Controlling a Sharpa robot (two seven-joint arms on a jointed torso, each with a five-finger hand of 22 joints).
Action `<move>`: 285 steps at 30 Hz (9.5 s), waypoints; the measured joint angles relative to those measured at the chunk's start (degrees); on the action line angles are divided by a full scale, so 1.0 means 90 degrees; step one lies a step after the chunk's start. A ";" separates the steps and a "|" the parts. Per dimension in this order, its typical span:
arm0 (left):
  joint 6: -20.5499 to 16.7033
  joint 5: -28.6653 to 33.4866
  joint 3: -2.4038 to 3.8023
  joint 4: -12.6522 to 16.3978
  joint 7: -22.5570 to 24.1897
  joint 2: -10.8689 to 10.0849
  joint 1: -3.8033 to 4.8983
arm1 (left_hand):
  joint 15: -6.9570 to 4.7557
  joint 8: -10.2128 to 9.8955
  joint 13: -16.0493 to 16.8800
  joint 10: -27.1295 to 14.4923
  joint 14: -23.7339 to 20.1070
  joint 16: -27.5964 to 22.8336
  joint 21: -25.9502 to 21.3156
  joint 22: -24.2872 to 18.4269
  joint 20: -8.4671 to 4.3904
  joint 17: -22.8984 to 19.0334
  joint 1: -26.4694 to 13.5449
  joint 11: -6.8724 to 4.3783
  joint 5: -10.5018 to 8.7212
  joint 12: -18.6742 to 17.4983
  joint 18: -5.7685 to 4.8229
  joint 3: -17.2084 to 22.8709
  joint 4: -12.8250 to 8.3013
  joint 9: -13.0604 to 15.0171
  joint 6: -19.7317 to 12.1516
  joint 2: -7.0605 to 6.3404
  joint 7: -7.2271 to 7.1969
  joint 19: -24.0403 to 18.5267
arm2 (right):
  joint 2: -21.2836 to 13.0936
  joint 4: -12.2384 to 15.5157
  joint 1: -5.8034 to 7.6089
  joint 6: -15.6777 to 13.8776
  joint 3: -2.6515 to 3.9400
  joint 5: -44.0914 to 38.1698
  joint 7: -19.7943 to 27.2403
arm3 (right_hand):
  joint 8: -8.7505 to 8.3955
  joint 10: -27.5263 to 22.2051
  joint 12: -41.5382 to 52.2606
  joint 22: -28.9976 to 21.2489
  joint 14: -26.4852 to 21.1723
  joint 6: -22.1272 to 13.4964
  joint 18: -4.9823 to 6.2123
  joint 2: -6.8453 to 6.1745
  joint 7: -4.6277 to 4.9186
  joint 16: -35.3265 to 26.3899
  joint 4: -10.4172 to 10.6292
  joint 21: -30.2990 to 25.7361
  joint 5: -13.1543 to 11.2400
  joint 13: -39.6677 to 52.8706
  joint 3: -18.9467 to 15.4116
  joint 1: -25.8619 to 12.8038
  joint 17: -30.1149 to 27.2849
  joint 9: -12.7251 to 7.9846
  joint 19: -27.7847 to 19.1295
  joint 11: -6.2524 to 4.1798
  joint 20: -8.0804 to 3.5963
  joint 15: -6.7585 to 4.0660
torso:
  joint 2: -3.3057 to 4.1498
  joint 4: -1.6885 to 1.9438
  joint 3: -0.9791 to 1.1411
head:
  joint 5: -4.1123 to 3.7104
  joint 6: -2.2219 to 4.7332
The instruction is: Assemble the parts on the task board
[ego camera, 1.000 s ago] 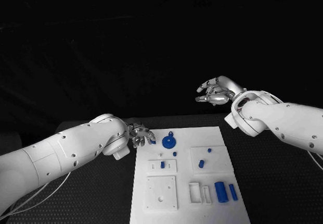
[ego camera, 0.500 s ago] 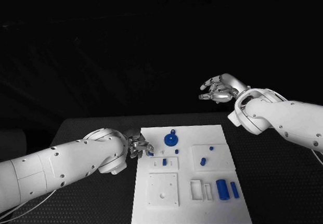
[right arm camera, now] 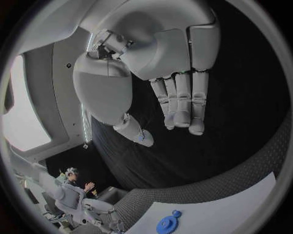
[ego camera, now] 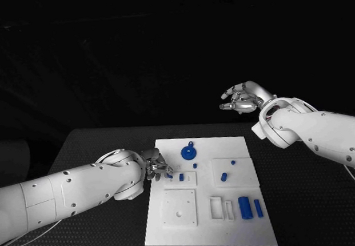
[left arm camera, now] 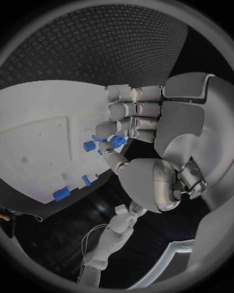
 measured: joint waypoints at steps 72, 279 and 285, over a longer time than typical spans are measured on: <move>0.0285 -0.0348 0.0016 -0.0430 -0.0019 0.0297 -0.0156 | -0.0010 0.0234 0.0014 0.0115 0.0099 0.0000 0.0025 -0.0001 -0.0022 0.0002 0.0009 -0.0017 0.0013 0.0000 -0.0015 -0.0003 -0.0004 0.0003 0.0089 -0.0008 -0.0051 0.0022 | -0.0018 0.0044 -0.0015 0.0034 0.0000 -0.0004 0.0001 | 0.0000 0.0002 0.0045 0.0000 0.0000 0.0001 0.0002 0.0000 0.0001 0.0023 -0.0017 0.0001 0.0000 -0.0038 -0.0017 0.0000 -0.0017 -0.0009 -0.0023 0.0001 0.0023 0.0000 | 0.0007 -0.0010 0.0002 | -0.0071 -0.0069; -0.0923 -0.2515 0.1005 -0.0998 0.2488 0.0553 -0.0591 | 0.0365 -0.0397 -0.2367 -0.0425 -0.0256 -0.0636 -0.0912 0.0000 0.0103 -0.0447 0.2404 0.0674 -0.2321 -0.4587 0.0106 0.0041 -0.0145 -0.1037 -0.0559 -0.0670 0.0305 -0.0373 | -0.0024 0.0030 -0.0136 0.0112 0.0000 -0.0040 0.0026 | 0.0000 -0.0045 0.0119 0.0000 -0.0020 -0.0040 0.0000 0.0000 0.0004 0.0048 0.0000 -0.0024 0.0098 -0.0138 -0.0035 0.0000 -0.0063 -0.0038 -0.0023 -0.0001 0.0023 0.0020 | -0.0018 0.0075 -0.0015 | -0.0366 0.0023; -0.0893 -0.2404 0.0999 -0.1018 0.2479 0.0439 -0.0638 | 0.0366 -0.0399 -0.2360 -0.0426 -0.0257 -0.0636 -0.0913 -0.0001 0.0113 -0.0447 0.2408 0.0673 -0.2329 -0.4587 0.0115 0.0040 -0.0146 -0.1038 -0.0562 -0.0675 0.0303 -0.0364 | -0.0037 0.0036 -0.0137 0.0114 0.0000 -0.0041 0.0026 | 0.0000 -0.0044 0.0118 0.0000 -0.0020 -0.0031 0.0000 0.0000 0.0011 0.0048 0.0000 -0.0024 0.0098 -0.0144 -0.0035 0.0000 -0.0063 -0.0038 -0.0023 0.0000 0.0023 0.0020 | -0.0022 0.0090 -0.0027 | -0.0351 0.0013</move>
